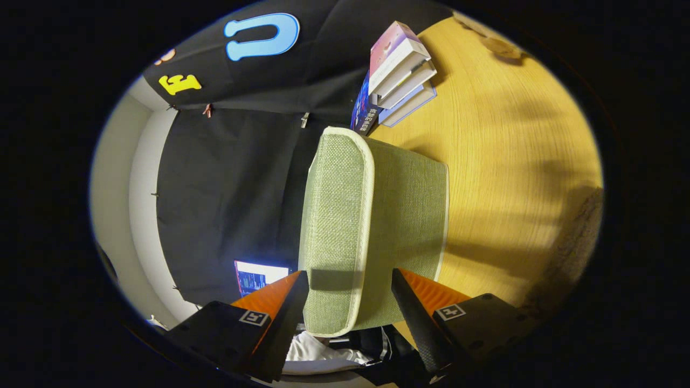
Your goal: Open the storage box then place both shoes into the box .Put the left shoe in first, then the right shoe, with the right side of both shoes facing outward in a uniform manner.
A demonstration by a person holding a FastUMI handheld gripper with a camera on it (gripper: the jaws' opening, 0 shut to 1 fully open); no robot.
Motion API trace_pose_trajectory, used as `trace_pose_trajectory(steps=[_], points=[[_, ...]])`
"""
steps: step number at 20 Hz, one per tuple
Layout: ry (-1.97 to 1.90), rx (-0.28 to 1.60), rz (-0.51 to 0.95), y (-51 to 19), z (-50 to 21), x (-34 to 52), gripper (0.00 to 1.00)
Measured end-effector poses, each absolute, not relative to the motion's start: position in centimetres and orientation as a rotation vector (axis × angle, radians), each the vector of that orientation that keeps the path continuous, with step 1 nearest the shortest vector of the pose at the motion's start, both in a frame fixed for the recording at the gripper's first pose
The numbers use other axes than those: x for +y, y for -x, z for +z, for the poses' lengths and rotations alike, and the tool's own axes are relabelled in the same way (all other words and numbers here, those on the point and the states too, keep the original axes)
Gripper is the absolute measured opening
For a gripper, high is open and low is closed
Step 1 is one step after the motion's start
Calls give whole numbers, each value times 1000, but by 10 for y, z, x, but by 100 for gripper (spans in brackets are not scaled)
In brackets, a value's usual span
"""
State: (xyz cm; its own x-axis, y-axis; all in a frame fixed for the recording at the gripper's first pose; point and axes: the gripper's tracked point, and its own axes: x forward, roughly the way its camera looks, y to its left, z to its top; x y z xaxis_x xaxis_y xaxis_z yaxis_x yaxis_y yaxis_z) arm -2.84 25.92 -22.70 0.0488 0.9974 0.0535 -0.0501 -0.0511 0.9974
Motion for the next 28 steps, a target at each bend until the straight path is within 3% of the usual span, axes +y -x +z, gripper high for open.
trace_pose_trajectory(steps=[2,6,8,11,12,17,28], points=[[-1315,1102,1257,24,-219,260,87],[-1415,1101,1300,28,-212,270,87],[-1440,1108,1300,26,-212,270,61],[-1523,1048,1268,8,-199,253,10],[-1504,1014,1245,3,-200,253,5],[-1374,926,1198,7,-174,244,5],[-1272,743,1249,27,-39,262,5]])
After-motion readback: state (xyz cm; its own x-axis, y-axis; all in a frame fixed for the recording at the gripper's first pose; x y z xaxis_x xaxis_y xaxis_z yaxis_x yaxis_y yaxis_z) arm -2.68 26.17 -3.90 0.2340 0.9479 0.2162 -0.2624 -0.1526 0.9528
